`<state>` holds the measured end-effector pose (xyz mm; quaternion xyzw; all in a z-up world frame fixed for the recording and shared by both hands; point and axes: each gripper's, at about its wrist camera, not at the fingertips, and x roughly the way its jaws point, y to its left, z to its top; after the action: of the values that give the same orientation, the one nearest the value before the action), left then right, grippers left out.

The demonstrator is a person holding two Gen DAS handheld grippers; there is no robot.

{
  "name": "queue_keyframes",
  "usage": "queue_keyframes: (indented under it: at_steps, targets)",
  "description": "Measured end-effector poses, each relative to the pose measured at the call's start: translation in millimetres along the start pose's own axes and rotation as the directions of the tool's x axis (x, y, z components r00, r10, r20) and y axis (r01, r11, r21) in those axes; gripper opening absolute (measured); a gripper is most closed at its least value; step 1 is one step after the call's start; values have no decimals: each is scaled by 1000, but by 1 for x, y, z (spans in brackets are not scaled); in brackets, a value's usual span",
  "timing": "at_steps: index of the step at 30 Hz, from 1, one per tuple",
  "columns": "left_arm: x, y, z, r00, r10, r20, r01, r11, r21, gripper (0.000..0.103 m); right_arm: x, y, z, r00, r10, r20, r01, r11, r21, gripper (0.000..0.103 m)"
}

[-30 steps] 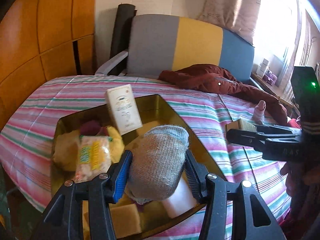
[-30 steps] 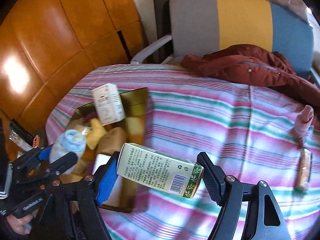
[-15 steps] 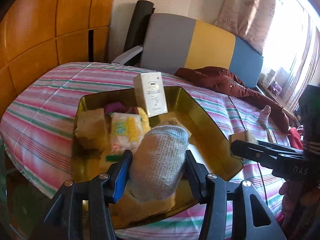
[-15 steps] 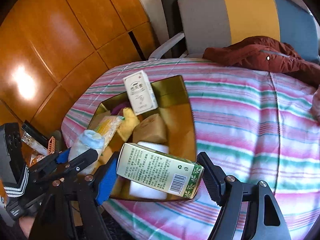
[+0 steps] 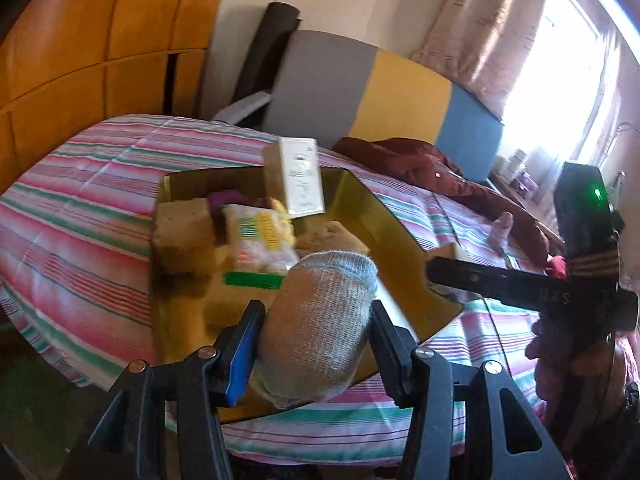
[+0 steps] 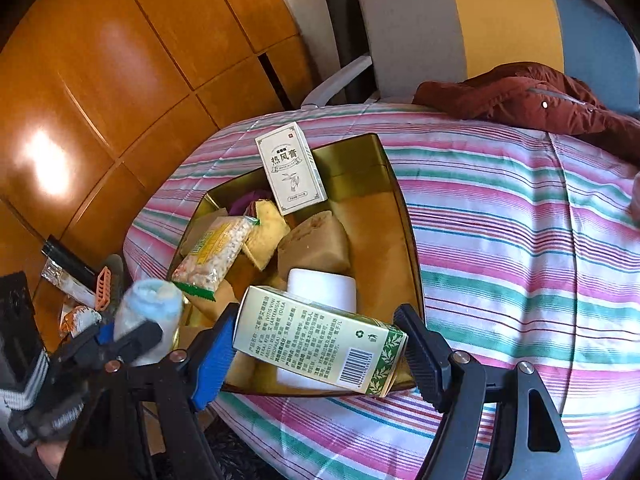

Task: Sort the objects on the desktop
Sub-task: 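Carry tea box and sock over the gold tray and open both tools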

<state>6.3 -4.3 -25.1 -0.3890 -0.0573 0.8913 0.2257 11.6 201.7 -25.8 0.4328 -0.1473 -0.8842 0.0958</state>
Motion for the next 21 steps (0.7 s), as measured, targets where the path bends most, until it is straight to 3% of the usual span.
queue_keyframes:
  at_steps: [21]
  targets:
    - [58, -24, 27, 1000, -5, -22, 5, 1000, 19, 53, 26, -14, 48, 1000, 25, 2, -25, 993, 118, 77]
